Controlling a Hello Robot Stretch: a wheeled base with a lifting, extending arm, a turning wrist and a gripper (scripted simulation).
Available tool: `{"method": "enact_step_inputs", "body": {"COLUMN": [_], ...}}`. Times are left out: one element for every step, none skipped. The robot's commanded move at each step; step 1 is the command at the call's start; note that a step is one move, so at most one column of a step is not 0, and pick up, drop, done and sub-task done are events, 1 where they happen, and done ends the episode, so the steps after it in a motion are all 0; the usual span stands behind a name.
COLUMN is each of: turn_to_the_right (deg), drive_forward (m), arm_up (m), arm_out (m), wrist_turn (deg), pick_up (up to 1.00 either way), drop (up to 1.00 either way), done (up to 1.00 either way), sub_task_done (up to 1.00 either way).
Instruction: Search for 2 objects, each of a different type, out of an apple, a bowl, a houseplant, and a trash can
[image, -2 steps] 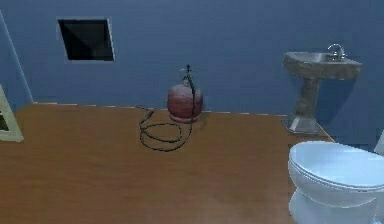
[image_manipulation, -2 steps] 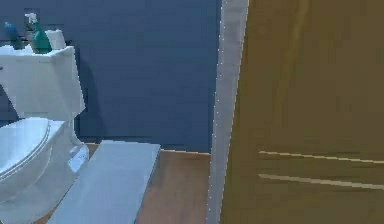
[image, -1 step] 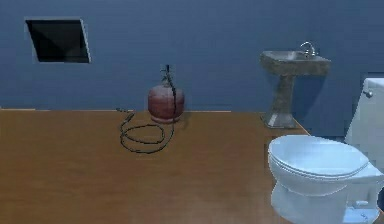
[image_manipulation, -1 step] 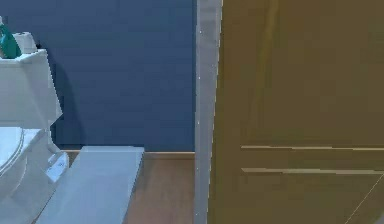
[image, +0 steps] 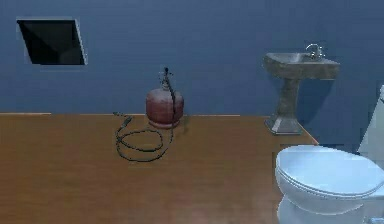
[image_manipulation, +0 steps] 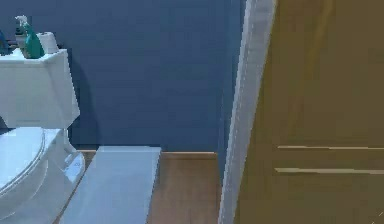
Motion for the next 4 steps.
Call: {"method": "enact_step_inputs", "body": {"turn_to_the_right": [-45.0, -21.0, 0.0, -3.0], "drive_forward": [0.0, 0.0, 1.0, 0.0], "arm_up": [0.0, 0.0, 0.0, 0.0], "arm_out": [0.0, 0.0, 0.0, 0.0], "wrist_turn": [0.0, 0.0, 0.0, 0.0], "pick_up": [0.0, 0.0, 0.0, 0.0], "drop": [0.0, 0.0, 0.0, 0.0], "done": [0.0, 0.0, 0.0, 0.0], "sub_task_done": [0.0, 0.0, 0.0, 0.0]}}
